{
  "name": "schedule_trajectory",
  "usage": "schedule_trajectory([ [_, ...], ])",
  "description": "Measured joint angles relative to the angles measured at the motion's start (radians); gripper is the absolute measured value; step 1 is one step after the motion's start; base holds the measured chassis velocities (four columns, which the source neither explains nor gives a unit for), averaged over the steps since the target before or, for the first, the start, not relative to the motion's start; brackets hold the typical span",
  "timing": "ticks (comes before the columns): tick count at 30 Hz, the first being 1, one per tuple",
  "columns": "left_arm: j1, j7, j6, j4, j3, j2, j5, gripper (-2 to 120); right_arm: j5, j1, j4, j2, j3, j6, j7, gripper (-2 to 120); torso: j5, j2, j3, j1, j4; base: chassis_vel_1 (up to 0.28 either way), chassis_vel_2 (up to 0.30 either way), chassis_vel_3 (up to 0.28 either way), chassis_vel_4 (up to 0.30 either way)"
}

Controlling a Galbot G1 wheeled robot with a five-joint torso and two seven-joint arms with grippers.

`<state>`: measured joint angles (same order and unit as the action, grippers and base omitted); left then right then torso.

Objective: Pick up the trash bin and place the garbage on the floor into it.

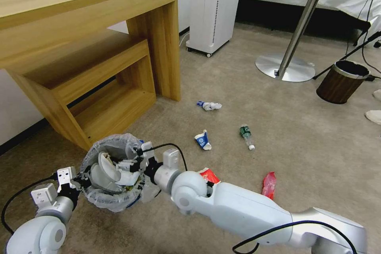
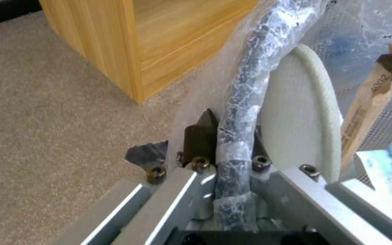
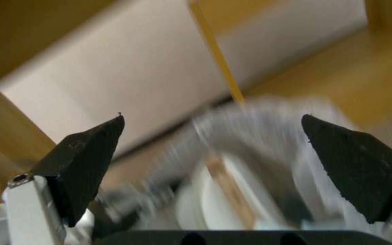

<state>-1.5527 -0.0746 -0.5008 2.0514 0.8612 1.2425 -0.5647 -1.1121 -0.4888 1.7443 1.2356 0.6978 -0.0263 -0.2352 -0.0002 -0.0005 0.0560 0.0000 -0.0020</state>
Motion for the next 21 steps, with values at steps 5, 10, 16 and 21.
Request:
schedule_trajectory([
  [5,-0.001,0.000,-0.002,0.003,-0.001,-0.003,0.000,0,0.046,-0.042,0.026,-0.068,-0.104,0.160,0.187,100,0.0001,0.000,0.000,0.000,0.0000,0.000,0.000,0.000,0.000],
  [10,-0.003,-0.001,-0.004,0.005,0.001,-0.008,0.000,0,0.075,-0.098,0.076,-0.160,-0.257,0.187,0.252,100,0.0002,0.000,0.000,0.000,0.0001,0.000,0.000,0.000,0.000],
  [16,0.000,-0.001,-0.005,0.005,0.000,-0.013,-0.003,0,0.080,-0.223,0.174,-0.288,-0.484,0.181,0.261,100,0.0003,0.000,0.000,0.000,-0.0001,0.000,0.000,0.000,0.000],
  [21,-0.005,0.000,-0.003,0.004,0.002,-0.010,-0.003,0,0.044,-0.392,0.270,-0.344,-0.670,0.168,0.188,100,0.0003,0.000,0.000,0.000,-0.0004,0.000,0.000,0.000,0.000],
])
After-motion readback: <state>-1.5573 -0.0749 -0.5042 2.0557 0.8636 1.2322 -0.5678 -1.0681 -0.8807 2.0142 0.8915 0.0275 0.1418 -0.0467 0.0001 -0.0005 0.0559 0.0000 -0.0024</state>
